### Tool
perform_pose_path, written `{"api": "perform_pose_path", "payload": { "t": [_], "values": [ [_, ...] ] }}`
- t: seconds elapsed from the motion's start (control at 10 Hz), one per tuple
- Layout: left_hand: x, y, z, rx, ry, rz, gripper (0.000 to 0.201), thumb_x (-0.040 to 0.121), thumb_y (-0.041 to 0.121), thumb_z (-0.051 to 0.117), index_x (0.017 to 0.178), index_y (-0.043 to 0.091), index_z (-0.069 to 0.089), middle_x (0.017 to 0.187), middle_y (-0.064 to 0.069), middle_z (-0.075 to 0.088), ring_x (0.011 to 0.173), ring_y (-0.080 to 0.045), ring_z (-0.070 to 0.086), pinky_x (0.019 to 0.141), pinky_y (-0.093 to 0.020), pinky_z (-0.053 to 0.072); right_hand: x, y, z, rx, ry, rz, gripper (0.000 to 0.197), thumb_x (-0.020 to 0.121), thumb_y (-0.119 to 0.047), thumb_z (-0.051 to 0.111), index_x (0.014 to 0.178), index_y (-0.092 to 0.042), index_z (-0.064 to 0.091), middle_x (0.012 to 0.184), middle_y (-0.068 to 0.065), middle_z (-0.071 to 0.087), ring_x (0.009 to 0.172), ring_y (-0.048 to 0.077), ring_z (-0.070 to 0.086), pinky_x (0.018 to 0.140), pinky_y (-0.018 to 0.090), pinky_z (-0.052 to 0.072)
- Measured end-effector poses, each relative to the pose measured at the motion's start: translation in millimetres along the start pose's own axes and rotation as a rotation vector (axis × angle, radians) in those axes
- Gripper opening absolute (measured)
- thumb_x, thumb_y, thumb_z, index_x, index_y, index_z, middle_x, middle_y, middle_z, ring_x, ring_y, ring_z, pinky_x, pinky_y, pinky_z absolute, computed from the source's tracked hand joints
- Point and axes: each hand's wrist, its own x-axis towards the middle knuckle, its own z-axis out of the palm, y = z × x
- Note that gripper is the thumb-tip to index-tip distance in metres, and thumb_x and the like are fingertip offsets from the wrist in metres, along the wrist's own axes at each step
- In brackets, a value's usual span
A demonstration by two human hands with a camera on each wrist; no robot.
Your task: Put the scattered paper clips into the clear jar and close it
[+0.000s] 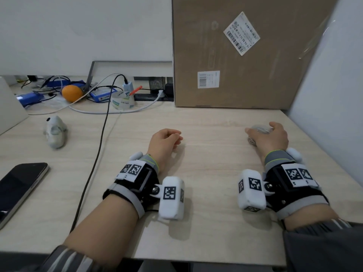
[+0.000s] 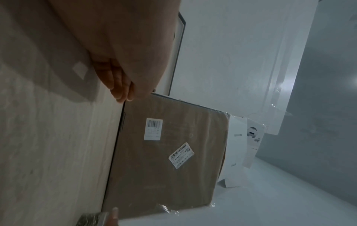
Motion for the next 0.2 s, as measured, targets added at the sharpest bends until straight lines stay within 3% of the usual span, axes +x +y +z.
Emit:
{"api": "perform_pose_path", "payload": {
  "t": [0.1,0.2],
  "values": [
    [0.7,2.0,1.3,-0.029,0.009,-0.003,0.014,0.091,0.004,0.049,0.092,0.008,0.063,0.078,-0.003,0.064,0.069,-0.010,0.056,0.063,-0.015,0.046,-3.3,-1.0,0.4,0.068,0.053,0.019,0.062,0.072,-0.051,0.066,0.122,-0.017,0.053,0.130,0.010,0.053,0.120,0.032,0.048,0.103,0.040,0.037],
    [1.0,1.7,0.8,-0.040,0.016,-0.031,0.017,0.091,0.005,0.050,0.083,0.012,0.062,0.077,-0.004,0.064,0.068,-0.011,0.057,0.064,-0.018,0.046,-10.7,-2.5,-5.9,0.102,0.130,0.049,0.049,0.078,-0.046,0.059,0.116,-0.015,0.056,0.126,0.012,0.056,0.117,0.034,0.049,0.100,0.041,0.037]
  ]
}}
